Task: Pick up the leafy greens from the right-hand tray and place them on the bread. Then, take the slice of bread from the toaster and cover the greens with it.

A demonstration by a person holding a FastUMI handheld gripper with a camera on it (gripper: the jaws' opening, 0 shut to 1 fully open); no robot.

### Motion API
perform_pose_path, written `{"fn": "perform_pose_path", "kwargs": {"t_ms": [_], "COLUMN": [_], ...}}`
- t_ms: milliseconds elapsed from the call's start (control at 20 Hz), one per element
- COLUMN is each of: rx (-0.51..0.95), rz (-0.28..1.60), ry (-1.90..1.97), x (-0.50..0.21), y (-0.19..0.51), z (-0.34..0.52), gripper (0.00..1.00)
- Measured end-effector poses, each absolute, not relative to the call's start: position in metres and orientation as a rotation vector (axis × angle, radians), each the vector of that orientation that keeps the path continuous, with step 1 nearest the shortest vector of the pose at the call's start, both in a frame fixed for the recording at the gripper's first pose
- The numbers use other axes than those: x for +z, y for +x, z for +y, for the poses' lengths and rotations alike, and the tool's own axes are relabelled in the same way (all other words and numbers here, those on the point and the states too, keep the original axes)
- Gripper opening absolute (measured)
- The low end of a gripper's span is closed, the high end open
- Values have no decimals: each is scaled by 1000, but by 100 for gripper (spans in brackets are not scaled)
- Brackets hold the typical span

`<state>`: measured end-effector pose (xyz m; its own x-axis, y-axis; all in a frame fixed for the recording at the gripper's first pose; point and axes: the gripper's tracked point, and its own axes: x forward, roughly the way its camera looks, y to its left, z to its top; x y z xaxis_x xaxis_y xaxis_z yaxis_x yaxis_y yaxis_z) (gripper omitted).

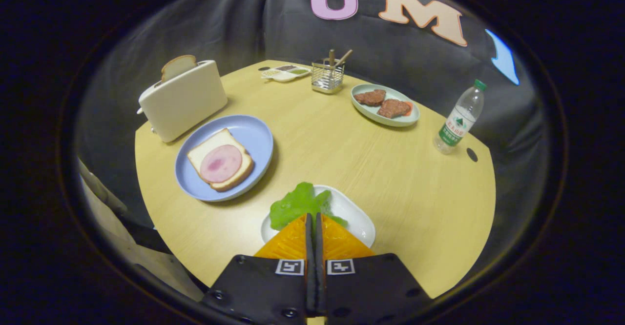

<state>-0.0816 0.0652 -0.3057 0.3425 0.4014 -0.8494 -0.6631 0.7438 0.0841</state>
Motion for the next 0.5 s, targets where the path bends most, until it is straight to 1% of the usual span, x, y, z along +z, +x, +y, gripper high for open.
{"fn": "perform_pose_path", "kwargs": {"t_ms": [500], "rx": [806], "rz": [915], "ry": [-310], "x": [-258], "y": [-72], "z": [130], "gripper": [3]}}
